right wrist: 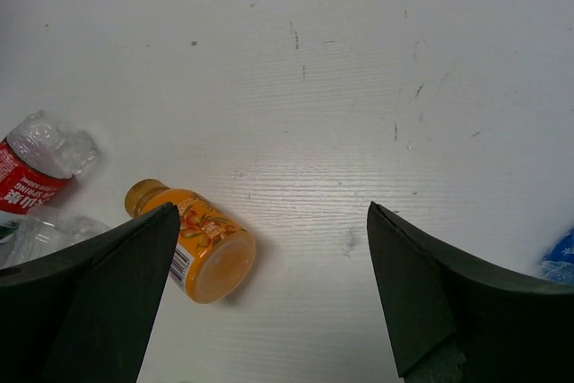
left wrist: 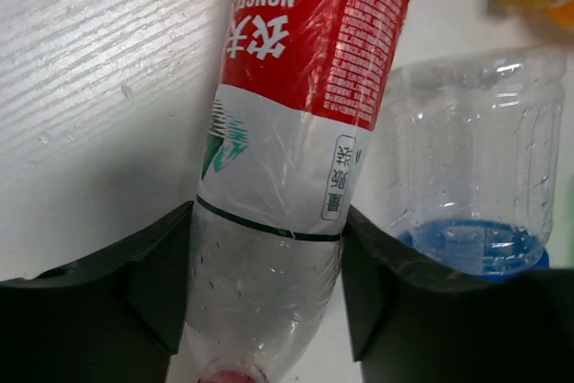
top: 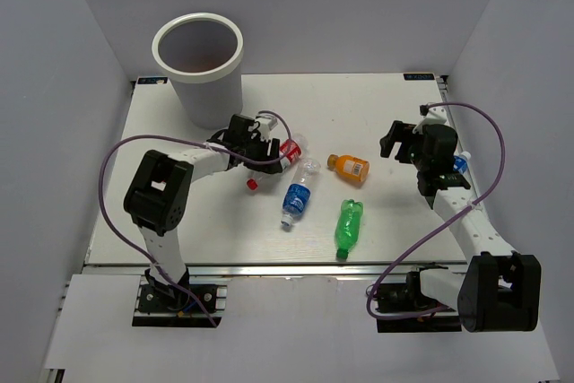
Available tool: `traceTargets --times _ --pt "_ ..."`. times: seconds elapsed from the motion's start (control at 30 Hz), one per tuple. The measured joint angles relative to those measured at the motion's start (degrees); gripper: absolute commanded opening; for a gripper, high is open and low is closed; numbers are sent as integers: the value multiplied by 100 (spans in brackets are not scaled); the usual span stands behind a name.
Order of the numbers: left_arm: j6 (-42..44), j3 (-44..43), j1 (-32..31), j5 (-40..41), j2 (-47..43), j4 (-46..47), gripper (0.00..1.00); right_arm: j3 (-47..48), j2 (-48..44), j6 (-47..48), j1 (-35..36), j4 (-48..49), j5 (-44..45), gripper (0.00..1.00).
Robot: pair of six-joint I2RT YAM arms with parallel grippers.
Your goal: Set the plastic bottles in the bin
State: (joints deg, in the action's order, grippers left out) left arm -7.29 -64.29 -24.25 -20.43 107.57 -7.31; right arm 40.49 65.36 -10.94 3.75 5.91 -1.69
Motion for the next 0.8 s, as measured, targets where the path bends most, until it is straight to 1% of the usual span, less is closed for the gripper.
traceTargets --times 0.07,0.1,0.17,0.23,0.33,0.37,0.4,0.53,0.67,0.8 --pt "31 -28 0 24 0 -57 56 0 0 26 0 24 -2 89" --pt "39 -50 0 48 0 -83 54 0 0 44 0 31 -2 89" --pt "61 -116 0 146 -20 -223 45 0 0 66 0 37 -2 89" --pt "68 -262 0 293 -55 -382 42 0 0 85 0 42 -2 89" --pt "92 -769 0 654 -164 -660 46 2 0 98 0 44 0 89" --pt "131 -1117 0 811 -234 -728 48 2 0 109 0 44 0 89" --pt "138 -1207 0 855 -260 -726 48 2 0 114 0 44 0 89" --pt "306 -2612 2 1320 -304 -997 48 24 0 195 0 39 11 89" --pt "452 -4210 57 1912 -256 -1220 50 33 -2 267 0 66 44 89" --pt "463 -5331 302 2310 -162 -1244 53 35 0 306 -4 63 199 89"
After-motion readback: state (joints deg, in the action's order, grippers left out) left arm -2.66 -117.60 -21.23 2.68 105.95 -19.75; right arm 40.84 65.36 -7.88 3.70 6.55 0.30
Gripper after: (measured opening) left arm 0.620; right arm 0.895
